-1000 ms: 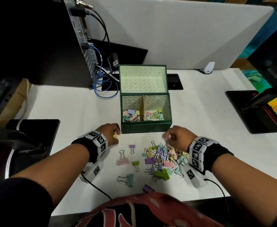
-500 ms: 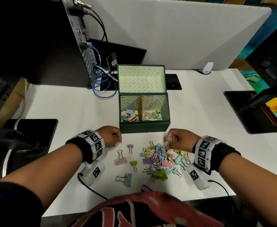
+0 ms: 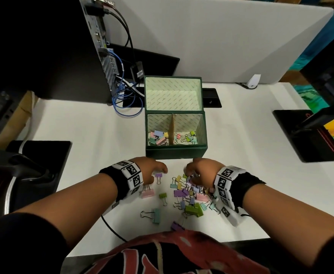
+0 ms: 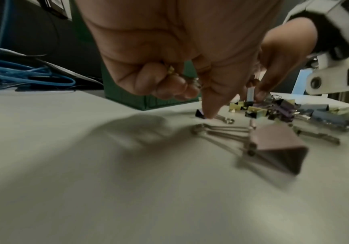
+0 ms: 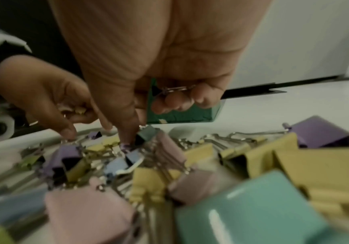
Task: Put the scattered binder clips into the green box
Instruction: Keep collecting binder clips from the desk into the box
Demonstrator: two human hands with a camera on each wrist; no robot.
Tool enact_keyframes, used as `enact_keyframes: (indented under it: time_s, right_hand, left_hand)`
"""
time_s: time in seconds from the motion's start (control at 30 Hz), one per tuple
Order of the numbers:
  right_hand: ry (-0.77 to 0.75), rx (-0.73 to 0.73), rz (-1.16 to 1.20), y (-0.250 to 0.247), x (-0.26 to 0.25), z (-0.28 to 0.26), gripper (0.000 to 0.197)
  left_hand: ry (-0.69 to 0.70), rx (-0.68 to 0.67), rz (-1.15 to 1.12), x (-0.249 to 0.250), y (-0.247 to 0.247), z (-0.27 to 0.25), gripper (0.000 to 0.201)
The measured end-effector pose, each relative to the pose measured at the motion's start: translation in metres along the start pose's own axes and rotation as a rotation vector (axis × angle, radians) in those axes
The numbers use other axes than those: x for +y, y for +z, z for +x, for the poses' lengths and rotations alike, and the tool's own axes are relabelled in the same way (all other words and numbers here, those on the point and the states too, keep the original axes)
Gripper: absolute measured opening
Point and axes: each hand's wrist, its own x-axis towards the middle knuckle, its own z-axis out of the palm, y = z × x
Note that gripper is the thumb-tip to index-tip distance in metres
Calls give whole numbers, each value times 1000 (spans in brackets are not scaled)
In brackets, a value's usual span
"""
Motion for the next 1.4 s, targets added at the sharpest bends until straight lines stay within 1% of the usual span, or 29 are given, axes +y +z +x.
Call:
enact_keyframes:
  time_s: [0.07,0.13,0.2,0.23,0.27,0.37,0.47,0.53,0.6,0.67,0.73,0.83,0.93,1.07,1.1,1.13,1.23,1.3,1.4]
  right_hand:
    - [6,13,93,-4,1,-1,21]
    - [40,46,224,-11,3,-1,7]
    - [88,89,356,-16,7,-1,8]
    - [106,110,418,-18,8,-2,4]
    - [116,129,486,-21,10,-3,5]
    - [128,150,715,-27,15,-6,2]
    - [137,130,906,-36,19,-10,6]
    - [139,144,990,-44,19,-10,6]
    - [144,183,1096,-55,18,-7,9]
    - [165,238,1219,-67,18,-1,12]
    - [189,290,1308,-78,16,6,14]
    - [235,342,1363,-88,13,17,14]
    - [276,350,1367,-91,8,23,19]
    - [238,375,1310,-83,12,24,33]
    - [218,382,1284,-80,16,22,34]
    - [191,390,1264,-78,19,20,34]
    - [129,427,1243,-76,26,12,42]
    - [113,459,1256,-77,29,5,42]
    - [120,489,1278,-75,39,-7,30]
  left_hand:
    - [2,-1,22,0,0,3,52]
    - [10,6,44,-1,0,4,45]
    - [41,15,68,-2,0,5,35]
    - [57,19,71,-3,1,5,31]
    - [66,19,69,-3,0,5,28]
    - [88,24,57,-4,1,3,25]
    - [80,33,32,-4,0,1,24]
    - [64,53,-44,-1,-5,-2,22]
    - [59,94,-181,4,-14,-5,17]
    - [67,147,-346,11,-28,-8,9]
    - [78,218,-476,17,-42,-8,6]
    - [20,387,-583,25,-61,-2,12]
    - [-47,473,-612,34,-75,6,16]
    - [-110,521,-611,39,-89,16,17]
    - [-122,532,-616,39,-91,18,16]
    - [-130,548,-621,40,-92,20,16]
    - [-127,584,-659,43,-96,25,19]
    - [-102,577,-688,46,-97,29,27]
    - [-68,523,-692,49,-96,33,37]
